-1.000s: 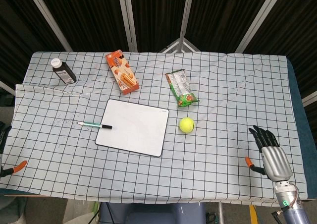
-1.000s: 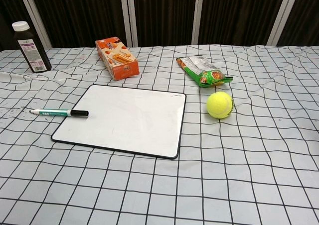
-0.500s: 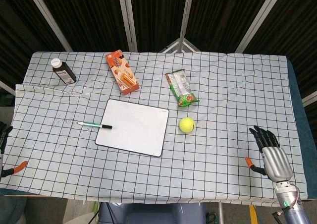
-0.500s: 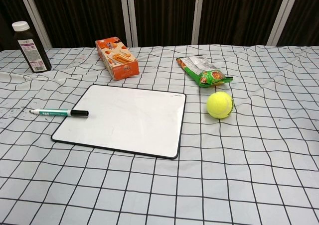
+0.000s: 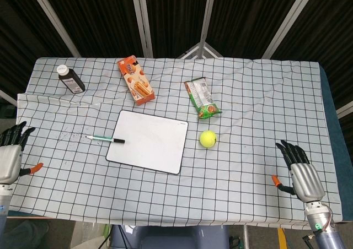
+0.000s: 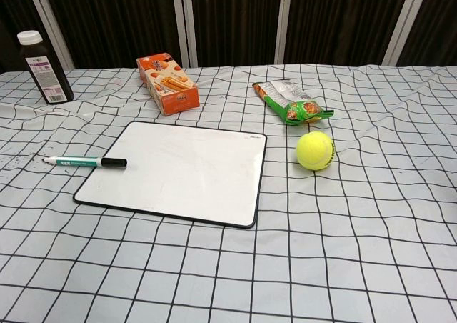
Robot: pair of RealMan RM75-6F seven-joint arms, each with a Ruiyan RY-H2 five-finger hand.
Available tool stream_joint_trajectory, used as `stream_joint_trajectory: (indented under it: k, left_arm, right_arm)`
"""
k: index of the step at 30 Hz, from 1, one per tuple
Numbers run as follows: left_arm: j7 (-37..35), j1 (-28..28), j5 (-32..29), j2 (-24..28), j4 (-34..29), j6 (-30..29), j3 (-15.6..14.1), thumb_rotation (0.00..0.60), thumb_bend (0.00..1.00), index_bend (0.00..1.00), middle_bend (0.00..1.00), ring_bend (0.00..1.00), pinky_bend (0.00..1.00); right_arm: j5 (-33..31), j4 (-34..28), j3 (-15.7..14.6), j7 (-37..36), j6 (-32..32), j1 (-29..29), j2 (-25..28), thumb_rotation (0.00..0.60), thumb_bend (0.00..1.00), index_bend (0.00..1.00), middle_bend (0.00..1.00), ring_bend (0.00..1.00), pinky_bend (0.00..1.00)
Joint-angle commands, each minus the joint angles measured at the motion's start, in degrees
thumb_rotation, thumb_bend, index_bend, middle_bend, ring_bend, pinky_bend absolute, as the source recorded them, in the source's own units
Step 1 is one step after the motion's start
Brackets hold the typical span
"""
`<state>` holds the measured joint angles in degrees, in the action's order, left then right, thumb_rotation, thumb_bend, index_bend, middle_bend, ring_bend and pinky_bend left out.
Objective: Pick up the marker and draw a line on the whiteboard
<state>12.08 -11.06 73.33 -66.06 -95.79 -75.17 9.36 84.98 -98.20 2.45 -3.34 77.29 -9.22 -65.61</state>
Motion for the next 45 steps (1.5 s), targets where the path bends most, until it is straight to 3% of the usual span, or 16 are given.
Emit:
stream_joint_trajectory:
  k: [1,5,20,31,45]
  left_arm:
    - [5.9,-6.2,-4.9,-3.8,1.9,6.7,2.7,0.6,0.21,0.31,0.04,0.01,0.1]
    - [10.3,-10.7,-9.2,-8.0,4.8,11.2,4.0,0.6,0.26,0.42,0.06,0.01,0.1]
    - [20.0,-21.6,-19.2,-22.0,16.5,17.8,5.6,0.6,0.35,0.44,0.06,0.01,0.1]
    - [23.7,-25.7,-23.1,-27.5,20.4,19.5,4.7,0.6,0.39,0.44,0.06,0.01,0.1]
    - [24.2,-27.6,-25.3,-30.6,23.6,20.2,3.7,0.6,0.45,0.47,0.07,0.01,0.1]
  right_arm:
    - [-0.1,-0.1,0.0,-0.2,-0.2,-0.1,0.1,0.6,0.33,0.0,0.0,0.0,0.0]
    - [-0.3,-0.1,0.0,-0.6,-0.4,-0.1,0.2,0.6,0.33,0.0,0.0,0.0,0.0]
    - [-0.7,-0.2,0.1,-2.6,-1.2,-0.4,0.7,0.6,0.33,0.0,0.0,0.0,0.0]
    - [-0.7,-0.2,0.2,-3.6,-1.5,-0.5,0.9,0.6,0.33,0.0,0.0,0.0,0.0]
    - [-1.1,-0.4,0.3,-4.1,-1.8,-0.7,0.9,0.6,0.33,0.0,0.0,0.0,0.0]
